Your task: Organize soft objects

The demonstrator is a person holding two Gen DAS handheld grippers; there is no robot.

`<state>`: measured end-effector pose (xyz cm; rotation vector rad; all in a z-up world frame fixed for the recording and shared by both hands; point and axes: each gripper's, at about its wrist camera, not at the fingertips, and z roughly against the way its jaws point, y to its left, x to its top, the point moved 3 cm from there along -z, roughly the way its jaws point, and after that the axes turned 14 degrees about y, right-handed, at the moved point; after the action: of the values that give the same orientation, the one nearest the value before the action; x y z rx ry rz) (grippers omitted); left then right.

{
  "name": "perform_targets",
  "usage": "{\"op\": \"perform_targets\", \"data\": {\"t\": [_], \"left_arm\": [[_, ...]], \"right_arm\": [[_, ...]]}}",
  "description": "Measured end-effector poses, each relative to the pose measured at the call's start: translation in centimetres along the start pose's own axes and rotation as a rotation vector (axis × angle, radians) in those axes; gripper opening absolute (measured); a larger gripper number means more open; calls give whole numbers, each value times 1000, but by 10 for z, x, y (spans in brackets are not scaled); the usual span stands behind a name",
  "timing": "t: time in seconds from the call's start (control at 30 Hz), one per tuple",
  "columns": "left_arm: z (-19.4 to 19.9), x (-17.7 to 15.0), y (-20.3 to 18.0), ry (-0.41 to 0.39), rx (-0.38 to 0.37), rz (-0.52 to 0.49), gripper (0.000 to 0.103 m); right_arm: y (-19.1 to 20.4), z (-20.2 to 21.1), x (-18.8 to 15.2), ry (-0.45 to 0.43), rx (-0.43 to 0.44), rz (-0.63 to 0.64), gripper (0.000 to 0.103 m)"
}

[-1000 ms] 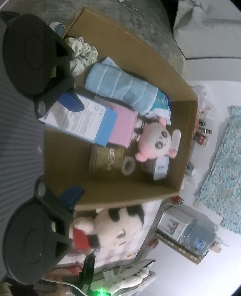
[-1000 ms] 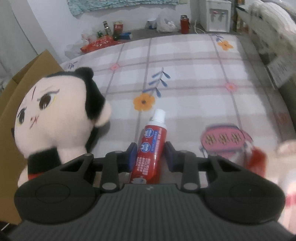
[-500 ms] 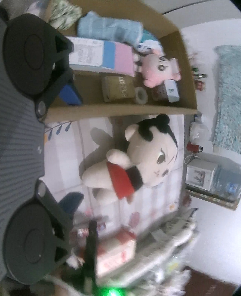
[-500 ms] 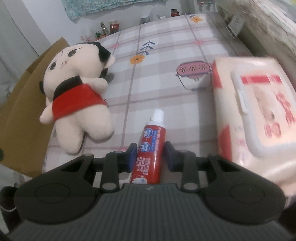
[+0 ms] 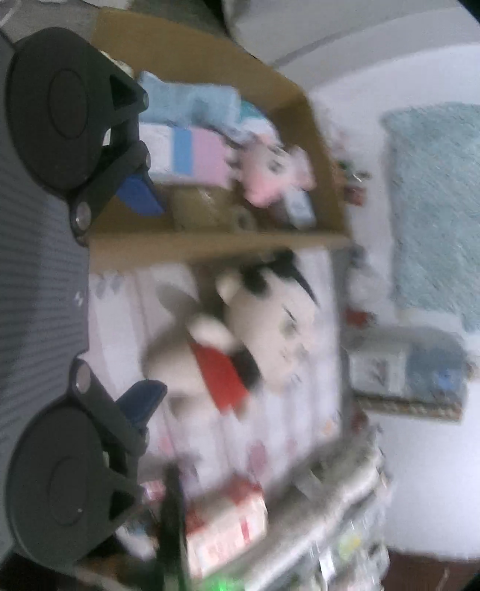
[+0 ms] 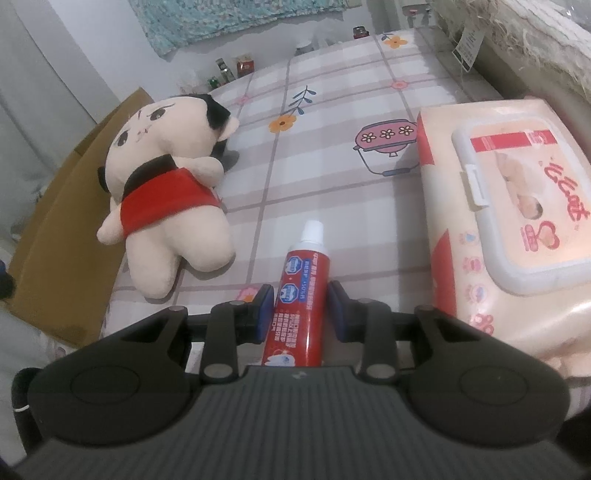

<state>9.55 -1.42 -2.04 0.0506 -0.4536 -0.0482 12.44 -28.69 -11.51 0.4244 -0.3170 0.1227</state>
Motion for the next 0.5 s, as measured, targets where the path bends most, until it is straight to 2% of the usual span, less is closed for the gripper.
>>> {"op": "perform_targets", "data": {"t": [0.07, 0.13, 0.37, 0.5], "left_arm": [[12, 3, -19, -43, -45, -54, 97], [13, 7, -39, -46, -89, -106, 97], [-21, 11, -103, 46, -182, -276, 97], [-53, 13, -124, 115, -237, -305, 94]], "right_arm": [[-2, 1, -1, -4, 19, -9, 30], [-6, 2, -3, -4, 46, -24, 29], [-18, 4, -9, -9, 130, -56, 29], [-22, 5, -12, -3, 169, -59, 29]]}}
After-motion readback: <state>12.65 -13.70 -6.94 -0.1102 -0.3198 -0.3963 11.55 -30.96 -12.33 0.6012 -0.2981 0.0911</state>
